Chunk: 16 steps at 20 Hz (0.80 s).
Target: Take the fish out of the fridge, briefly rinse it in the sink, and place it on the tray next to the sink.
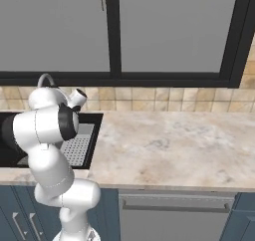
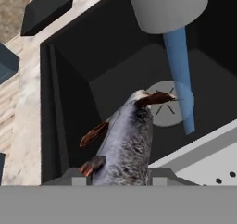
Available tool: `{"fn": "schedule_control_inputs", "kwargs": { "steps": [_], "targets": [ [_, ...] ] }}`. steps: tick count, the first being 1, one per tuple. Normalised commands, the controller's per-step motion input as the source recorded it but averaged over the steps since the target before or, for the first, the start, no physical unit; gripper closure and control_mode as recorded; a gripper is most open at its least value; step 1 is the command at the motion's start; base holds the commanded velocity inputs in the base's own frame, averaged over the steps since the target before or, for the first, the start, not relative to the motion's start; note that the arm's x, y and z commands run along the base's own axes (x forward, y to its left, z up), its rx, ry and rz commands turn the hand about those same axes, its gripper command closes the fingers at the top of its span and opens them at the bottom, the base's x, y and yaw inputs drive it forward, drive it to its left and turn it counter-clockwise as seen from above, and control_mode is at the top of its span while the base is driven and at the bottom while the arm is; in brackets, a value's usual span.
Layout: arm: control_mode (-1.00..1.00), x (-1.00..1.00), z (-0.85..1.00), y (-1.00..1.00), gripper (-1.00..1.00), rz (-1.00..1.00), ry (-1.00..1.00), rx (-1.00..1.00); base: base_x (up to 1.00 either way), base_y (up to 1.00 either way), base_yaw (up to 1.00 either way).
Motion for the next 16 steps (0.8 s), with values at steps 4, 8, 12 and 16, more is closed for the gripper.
{"fn": "schedule_control_inputs", "kwargs": {
  "steps": [4,8,12,16],
  "targets": [
    [-1.00,0.28,-0.01,0.11,1.00,-0.01,-0.09,0.00,0.00,0.00,0.00],
    [-1.00,0.21,-0.02,0.13,1.00,-0.01,-0.08,0.00,0.00,0.00,0.00],
    [-1.00,0.15,-0.11,0.10,1.00,0.00,-0.03,0.00,0.00,0.00,0.00],
    [-1.00,0.23,-0.13,0.09,1.00,-0.01,-0.03,0.00,0.00,0.00,0.00]
  ]
}}
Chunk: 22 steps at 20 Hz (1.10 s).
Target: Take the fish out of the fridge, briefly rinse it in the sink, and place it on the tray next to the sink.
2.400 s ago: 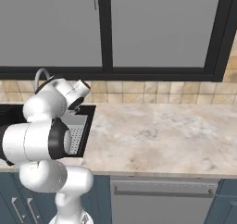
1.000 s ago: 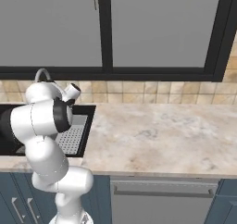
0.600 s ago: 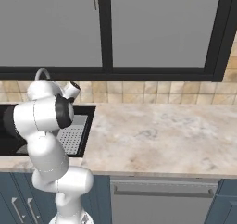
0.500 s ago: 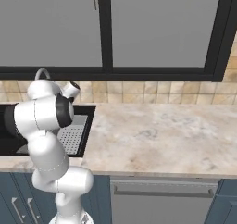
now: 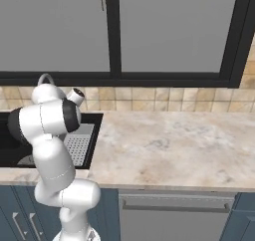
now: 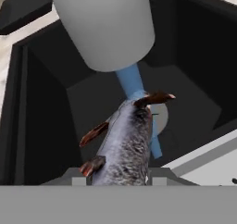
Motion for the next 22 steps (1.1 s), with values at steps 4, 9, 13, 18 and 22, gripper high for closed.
{"fn": "schedule_control_inputs", "kwargs": {
  "steps": [4,9,13,18,22],
  "targets": [
    [-1.00,0.34,-0.17,0.08,1.00,-0.03,-0.07,0.00,0.00,0.00,0.00],
    [-1.00,0.25,-0.14,0.07,1.00,-0.02,-0.02,0.00,0.00,0.00,0.00],
    [-1.00,0.01,-0.05,0.02,1.00,0.00,0.00,0.02,0.00,0.00,0.00],
    [-1.00,-0.17,-0.02,0.00,1.00,0.01,0.08,0.01,0.00,0.00,0.00],
    [-1.00,-0.39,0.00,0.00,1.00,0.00,0.08,0.00,0.00,0.00,0.00]
  ]
}}
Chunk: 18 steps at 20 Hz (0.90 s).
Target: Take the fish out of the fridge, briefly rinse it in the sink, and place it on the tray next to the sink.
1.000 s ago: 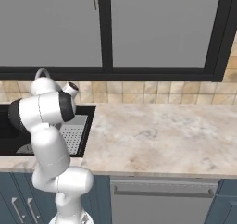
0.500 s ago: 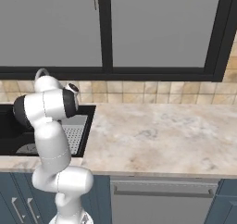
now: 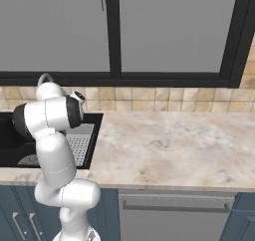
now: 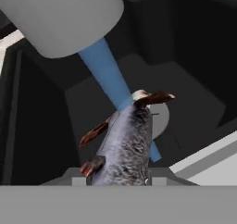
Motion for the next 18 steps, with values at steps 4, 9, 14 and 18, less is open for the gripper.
{"fn": "schedule_control_inputs", "kwargs": {
  "steps": [4,9,14,18],
  "targets": [
    [-1.00,-0.56,0.00,0.00,1.00,0.00,0.01,0.00,0.00,0.00,0.00],
    [-1.00,-0.04,-0.07,0.00,1.00,0.00,0.00,-0.01,0.00,0.00,0.00],
    [-1.00,0.39,-0.20,0.00,1.00,-0.01,-0.05,-0.04,0.00,0.00,0.00],
    [-1.00,0.23,-0.12,0.00,1.00,-0.03,-0.05,-0.06,0.00,0.00,0.00]
  ]
}}
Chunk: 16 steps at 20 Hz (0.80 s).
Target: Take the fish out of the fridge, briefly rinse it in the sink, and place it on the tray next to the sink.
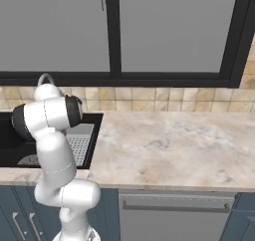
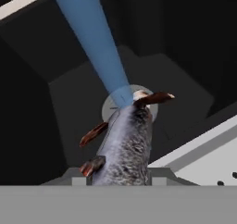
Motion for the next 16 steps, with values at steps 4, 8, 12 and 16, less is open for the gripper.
{"fn": "schedule_control_inputs", "kwargs": {
  "steps": [4,8,12,16],
  "targets": [
    [-1.00,-0.16,0.21,-0.07,1.00,-0.11,-0.02,0.00,0.00,0.00,0.00],
    [-1.00,-0.88,0.73,-0.45,1.00,-0.34,0.00,0.01,0.00,0.00,0.00],
    [-1.00,-0.97,0.84,-0.75,1.00,-0.46,0.10,0.00,0.00,0.00,0.00],
    [-1.00,-0.82,0.86,-0.72,1.00,-0.43,0.27,-0.04,0.00,0.00,0.00]
  ]
}}
